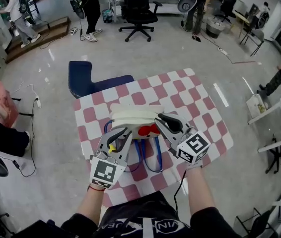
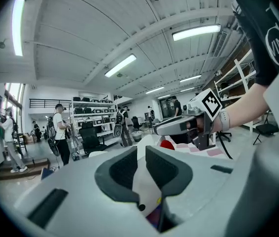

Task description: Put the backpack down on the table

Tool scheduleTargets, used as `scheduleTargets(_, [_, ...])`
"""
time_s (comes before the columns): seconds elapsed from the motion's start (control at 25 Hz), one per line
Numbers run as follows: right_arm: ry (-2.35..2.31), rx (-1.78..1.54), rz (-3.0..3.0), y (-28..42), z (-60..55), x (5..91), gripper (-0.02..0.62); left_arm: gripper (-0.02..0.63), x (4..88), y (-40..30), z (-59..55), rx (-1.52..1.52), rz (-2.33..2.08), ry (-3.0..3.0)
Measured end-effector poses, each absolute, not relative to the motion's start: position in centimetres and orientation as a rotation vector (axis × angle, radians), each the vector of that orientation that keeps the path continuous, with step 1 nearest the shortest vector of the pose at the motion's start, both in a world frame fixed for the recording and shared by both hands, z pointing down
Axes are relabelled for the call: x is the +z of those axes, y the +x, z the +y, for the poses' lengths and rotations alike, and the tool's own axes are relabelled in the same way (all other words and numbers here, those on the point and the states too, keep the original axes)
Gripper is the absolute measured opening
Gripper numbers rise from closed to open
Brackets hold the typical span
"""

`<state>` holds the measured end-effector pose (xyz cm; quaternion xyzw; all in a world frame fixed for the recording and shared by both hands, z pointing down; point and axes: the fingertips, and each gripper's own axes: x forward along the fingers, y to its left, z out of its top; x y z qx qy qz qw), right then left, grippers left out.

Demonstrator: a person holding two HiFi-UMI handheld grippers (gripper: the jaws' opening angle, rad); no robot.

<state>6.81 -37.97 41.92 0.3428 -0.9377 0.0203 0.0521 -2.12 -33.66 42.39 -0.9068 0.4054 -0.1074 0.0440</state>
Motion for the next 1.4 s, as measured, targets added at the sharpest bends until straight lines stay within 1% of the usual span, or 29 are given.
scheduleTargets(0.08, [1.069,0.052,-2.844,6.6,-37.4,41.7,0.025,0.056,42.4,-1.7,-33.3,-0.319,1.224,-2.787])
scheduleTargets(0.2, [1.092,0.055,-2.844,6.2,-36.3,41.5,0.003,0.048,42.4,-1.2,-32.6,-0.306,1.207,-2.807])
scheduleTargets(0.4, [1.111,0.079,-2.826,5.2,-34.3,42.0,0.002,0.006,42.7,-1.6,-31.6,-0.282,1.234,-2.829])
scheduleTargets(0.84, [1.104,0.147,-2.781,2.0,-29.8,43.9,0.000,0.005,44.2,-2.2,-29.1,-0.285,1.277,-2.870])
scheduleTargets(1.4, [1.051,0.183,-2.816,1.6,-27.6,43.8,0.000,0.005,44.6,-2.4,-27.0,-0.291,1.408,-2.858])
